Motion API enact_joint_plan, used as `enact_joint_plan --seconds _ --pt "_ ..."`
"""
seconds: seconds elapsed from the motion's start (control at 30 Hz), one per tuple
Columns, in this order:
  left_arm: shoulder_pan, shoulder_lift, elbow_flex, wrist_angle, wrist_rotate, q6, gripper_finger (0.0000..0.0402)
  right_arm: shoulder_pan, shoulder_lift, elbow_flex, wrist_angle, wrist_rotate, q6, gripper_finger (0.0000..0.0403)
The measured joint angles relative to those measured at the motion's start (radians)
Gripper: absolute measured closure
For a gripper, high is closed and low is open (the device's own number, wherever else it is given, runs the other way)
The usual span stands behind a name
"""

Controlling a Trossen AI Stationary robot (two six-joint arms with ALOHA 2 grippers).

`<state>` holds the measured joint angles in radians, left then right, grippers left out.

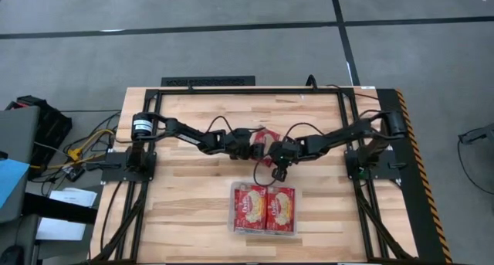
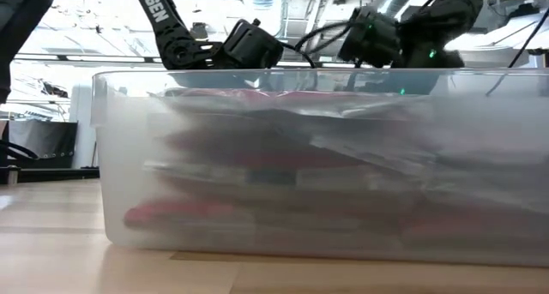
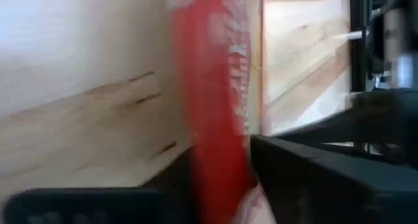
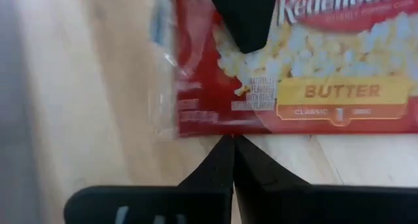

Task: Sort popcorn bags into baskets
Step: Put the red popcorn bag into the white bin

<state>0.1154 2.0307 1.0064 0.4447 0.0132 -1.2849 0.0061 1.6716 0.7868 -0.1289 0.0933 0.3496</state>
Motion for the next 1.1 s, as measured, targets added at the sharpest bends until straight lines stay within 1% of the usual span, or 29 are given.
enact_joint_plan --seconds 0.1,0.13,0.27,0.33,0.4,0.43,0.53,0.63,0.77,0.87,0.9,1.0,1.1 --pt "0.002 -0.005 0.003 0.007 0.006 0.007 0.0372 0.001 -0.089 0.002 -0.061 -0.001 -0.001 0.0389" --pt "0.004 -0.01 0.003 0.01 0.011 0.004 0.0382 0.001 -0.127 0.002 -0.09 0.001 -0.001 0.0391" --pt "0.008 -0.058 0.0 0.003 0.054 -0.002 0.0383 0.005 -0.32 0.002 -0.229 0.027 0.035 0.039" --pt "-0.007 -0.125 -0.002 -0.009 0.059 0.001 0.0387 0.022 -0.426 0.002 -0.303 0.07 0.071 0.0384" --pt "-0.037 -0.204 0.003 -0.003 0.033 0.0 0.0388 0.043 -0.525 0.002 -0.353 0.133 0.112 0.0379" --pt "-0.061 -0.242 0.003 -0.01 0.003 -0.008 0.0388 0.056 -0.57 0.002 -0.378 0.168 0.135 0.0378" --pt "-0.159 -0.323 0.001 -0.032 -0.138 -0.049 0.0388 0.095 -0.682 0.002 -0.427 0.254 0.211 0.0382" --pt "-0.285 -0.367 0.002 -0.028 -0.289 -0.081 0.0388 0.139 -0.754 -0.005 -0.441 0.315 0.281 0.039" --pt "-0.445 -0.35 0.016 -0.055 -0.512 -0.132 0.0388 0.198 -0.788 -0.006 -0.48 0.349 0.351 0.039" --pt "-0.531 -0.334 0.032 -0.083 -0.646 -0.163 0.0388 0.237 -0.797 -0.006 -0.496 0.359 0.411 0.0381" --pt "-0.55 -0.317 0.05 -0.085 -0.68 -0.168 0.0388 0.249 -0.797 -0.006 -0.505 0.362 0.431 0.0379" --pt "-0.597 -0.275 0.096 -0.116 -0.733 -0.187 0.0388 0.285 -0.793 -0.008 -0.519 0.381 0.479 0.0378" --pt "-0.615 -0.2 0.186 -0.141 -0.726 -0.199 0.0388 0.326 -0.79 -0.008 -0.532 0.401 0.502 0.0386"
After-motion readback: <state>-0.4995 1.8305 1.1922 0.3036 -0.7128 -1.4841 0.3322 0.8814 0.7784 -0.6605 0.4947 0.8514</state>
